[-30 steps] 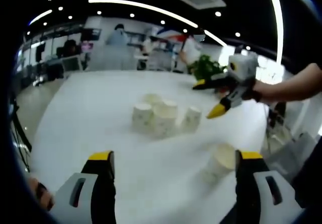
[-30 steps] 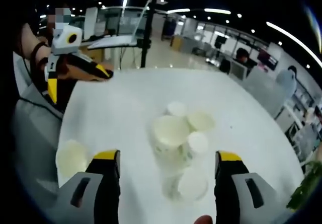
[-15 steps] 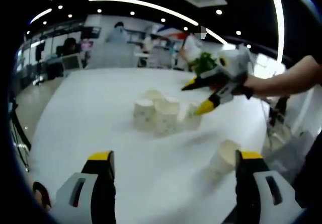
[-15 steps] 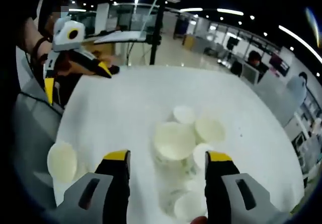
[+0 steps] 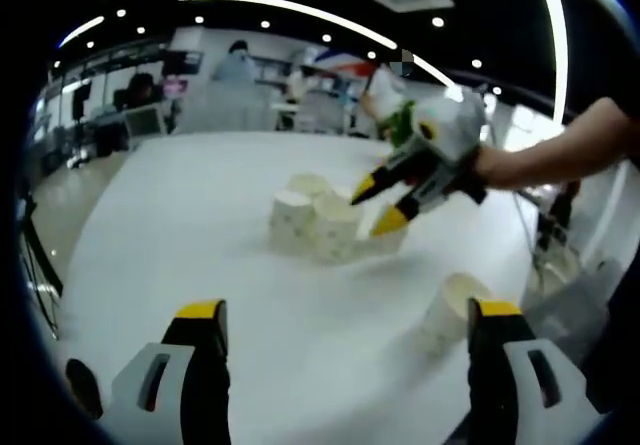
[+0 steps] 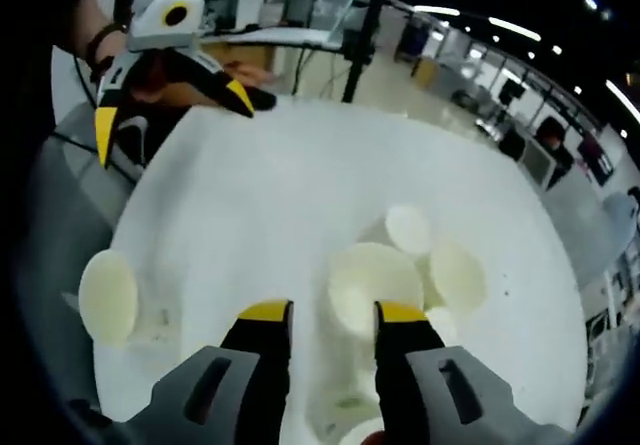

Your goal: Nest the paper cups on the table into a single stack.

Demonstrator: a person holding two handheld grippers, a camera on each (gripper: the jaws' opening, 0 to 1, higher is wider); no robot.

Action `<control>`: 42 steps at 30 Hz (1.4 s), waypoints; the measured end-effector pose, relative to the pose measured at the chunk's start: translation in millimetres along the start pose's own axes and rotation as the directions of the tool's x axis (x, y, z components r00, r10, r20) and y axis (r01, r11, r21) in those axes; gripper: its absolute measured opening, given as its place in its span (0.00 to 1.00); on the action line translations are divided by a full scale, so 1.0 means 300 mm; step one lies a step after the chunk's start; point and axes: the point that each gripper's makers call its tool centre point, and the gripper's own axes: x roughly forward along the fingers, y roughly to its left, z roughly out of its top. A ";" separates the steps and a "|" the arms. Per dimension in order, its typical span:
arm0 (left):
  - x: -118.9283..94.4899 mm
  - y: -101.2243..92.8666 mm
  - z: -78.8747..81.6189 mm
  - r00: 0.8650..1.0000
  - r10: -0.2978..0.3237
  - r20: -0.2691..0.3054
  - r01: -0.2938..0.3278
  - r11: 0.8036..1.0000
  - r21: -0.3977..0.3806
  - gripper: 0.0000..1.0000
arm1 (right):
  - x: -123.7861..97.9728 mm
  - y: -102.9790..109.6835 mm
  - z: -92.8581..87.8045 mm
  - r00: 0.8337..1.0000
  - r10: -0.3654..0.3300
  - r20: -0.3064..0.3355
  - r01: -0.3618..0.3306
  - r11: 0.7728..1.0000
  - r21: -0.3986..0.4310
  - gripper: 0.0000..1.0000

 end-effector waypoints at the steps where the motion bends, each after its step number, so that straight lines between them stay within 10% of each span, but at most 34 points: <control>1: 0.000 0.001 0.000 1.000 -0.002 -0.001 0.002 1.000 0.001 1.00 | 0.004 0.003 0.000 1.000 0.005 -0.005 -0.005 1.000 -0.008 0.25; 42: -0.022 -0.001 -0.040 1.000 -0.003 -0.019 0.004 1.000 0.028 1.00 | 0.043 0.101 -0.022 0.988 0.123 -0.090 -0.134 0.982 -0.135 0.00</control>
